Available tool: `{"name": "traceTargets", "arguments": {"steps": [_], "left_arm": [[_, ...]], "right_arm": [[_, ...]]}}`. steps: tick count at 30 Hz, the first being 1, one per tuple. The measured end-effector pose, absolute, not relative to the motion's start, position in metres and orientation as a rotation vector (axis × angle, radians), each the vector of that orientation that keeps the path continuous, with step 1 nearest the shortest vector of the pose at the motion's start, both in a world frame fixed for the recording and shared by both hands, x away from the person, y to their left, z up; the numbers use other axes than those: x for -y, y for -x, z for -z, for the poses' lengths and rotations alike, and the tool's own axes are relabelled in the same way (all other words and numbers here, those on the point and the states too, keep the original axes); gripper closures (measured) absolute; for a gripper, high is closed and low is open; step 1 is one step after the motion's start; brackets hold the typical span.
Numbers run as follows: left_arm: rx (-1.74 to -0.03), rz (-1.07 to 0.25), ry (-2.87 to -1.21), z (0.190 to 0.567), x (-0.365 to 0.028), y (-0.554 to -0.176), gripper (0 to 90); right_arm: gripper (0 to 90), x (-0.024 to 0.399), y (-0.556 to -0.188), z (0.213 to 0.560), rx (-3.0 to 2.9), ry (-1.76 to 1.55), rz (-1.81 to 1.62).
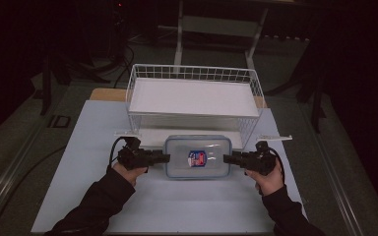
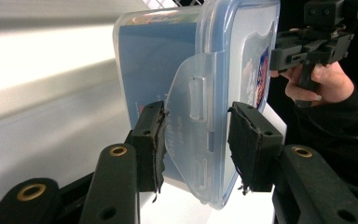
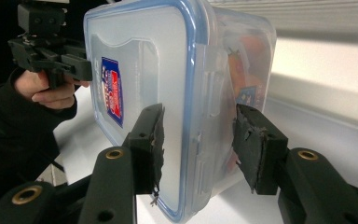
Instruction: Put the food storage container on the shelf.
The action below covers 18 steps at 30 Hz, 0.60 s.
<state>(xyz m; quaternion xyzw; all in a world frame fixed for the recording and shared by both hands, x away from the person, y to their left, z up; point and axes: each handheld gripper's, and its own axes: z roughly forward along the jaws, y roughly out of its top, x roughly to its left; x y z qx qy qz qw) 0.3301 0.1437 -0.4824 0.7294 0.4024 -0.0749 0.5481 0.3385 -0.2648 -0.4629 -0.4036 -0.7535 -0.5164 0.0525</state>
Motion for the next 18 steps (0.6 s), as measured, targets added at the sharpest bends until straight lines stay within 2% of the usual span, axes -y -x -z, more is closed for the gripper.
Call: {"name": "traceTargets", "arguments": {"steps": [18], "left_arm": [[-0.985, 0.032, -1.665, 0.504, -0.132, -0.373, 54.5]], "right_arm": [[52.8, 0.266, -0.387, 0.483, 2.293, 1.289, 1.656]]}}
